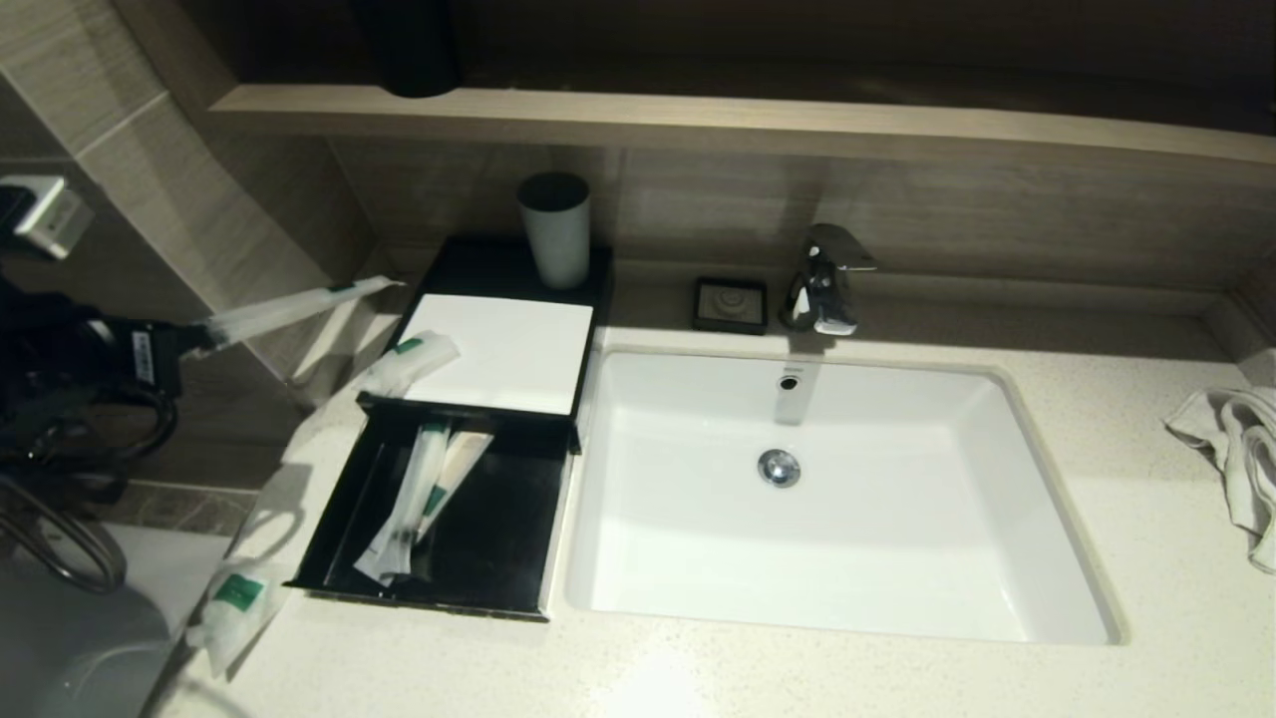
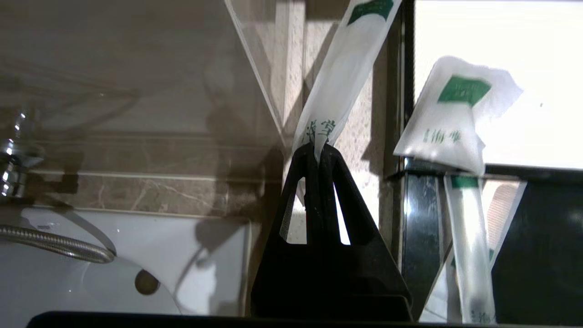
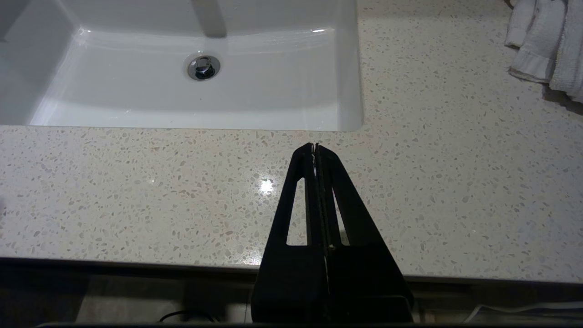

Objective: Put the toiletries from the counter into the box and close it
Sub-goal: Place the bathroom toiletry into the drawer

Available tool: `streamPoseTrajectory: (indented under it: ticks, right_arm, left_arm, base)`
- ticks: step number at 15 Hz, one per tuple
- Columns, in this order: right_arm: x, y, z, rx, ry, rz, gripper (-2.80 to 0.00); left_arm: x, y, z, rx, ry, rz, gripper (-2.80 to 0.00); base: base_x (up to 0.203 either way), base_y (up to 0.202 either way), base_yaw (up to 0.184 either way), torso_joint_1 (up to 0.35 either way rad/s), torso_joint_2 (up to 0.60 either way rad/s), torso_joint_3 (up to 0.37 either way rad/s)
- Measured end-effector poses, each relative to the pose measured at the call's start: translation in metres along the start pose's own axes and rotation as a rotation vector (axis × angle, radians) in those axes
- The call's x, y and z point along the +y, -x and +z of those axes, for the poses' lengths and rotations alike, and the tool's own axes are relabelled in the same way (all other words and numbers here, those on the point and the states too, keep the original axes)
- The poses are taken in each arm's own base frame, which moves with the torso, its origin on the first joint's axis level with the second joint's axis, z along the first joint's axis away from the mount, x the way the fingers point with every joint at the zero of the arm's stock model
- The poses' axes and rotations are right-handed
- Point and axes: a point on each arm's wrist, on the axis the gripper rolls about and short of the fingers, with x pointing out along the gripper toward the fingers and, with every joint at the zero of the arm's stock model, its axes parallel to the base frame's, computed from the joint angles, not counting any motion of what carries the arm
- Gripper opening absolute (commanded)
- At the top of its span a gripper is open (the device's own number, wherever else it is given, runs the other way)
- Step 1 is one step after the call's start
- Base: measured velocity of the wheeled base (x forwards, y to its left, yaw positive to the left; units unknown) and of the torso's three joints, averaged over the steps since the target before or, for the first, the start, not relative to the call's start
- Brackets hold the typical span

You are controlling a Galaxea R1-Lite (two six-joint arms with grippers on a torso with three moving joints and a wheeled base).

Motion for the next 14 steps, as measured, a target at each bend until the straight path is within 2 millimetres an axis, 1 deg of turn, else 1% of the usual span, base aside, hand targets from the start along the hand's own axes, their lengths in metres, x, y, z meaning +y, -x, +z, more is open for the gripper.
streamPoseTrajectory:
  ticks: [3,6,9,12,14]
  right_arm:
    - [0.000,0.000,0.000,0.000,0.000,0.000,-2.80]
    - [0.000,0.000,0.000,0.000,0.000,0.000,-2.80]
    - [0.000,0.000,0.000,0.000,0.000,-0.001,-2.80]
    - [0.000,0.000,0.000,0.000,0.000,0.000,-2.80]
    - [0.000,0.000,0.000,0.000,0.000,-0.001,-2.80]
  left_arm:
    - [0.000,0.010,0.012,0.007,0.015,0.000,-2.80]
    - [-0.002,0.025,0.018,0.044,0.047,-0.008,-2.80]
    - [-0.004,0.041,0.029,0.042,0.066,-0.008,-2.80]
    - [-0.008,0.063,0.039,0.052,0.068,-0.014,-2.80]
    - [-0.011,0.079,0.041,0.062,0.069,-0.024,-2.80]
  base:
    - [0.000,0.000,0.000,0.000,0.00,0.000]
    - [0.000,0.000,0.000,0.000,0.00,0.000]
    - [0.000,0.000,0.000,0.000,0.00,0.000]
    - [0.000,0.000,0.000,0.000,0.00,0.000]
    - [0.000,0.000,0.000,0.000,0.00,0.000]
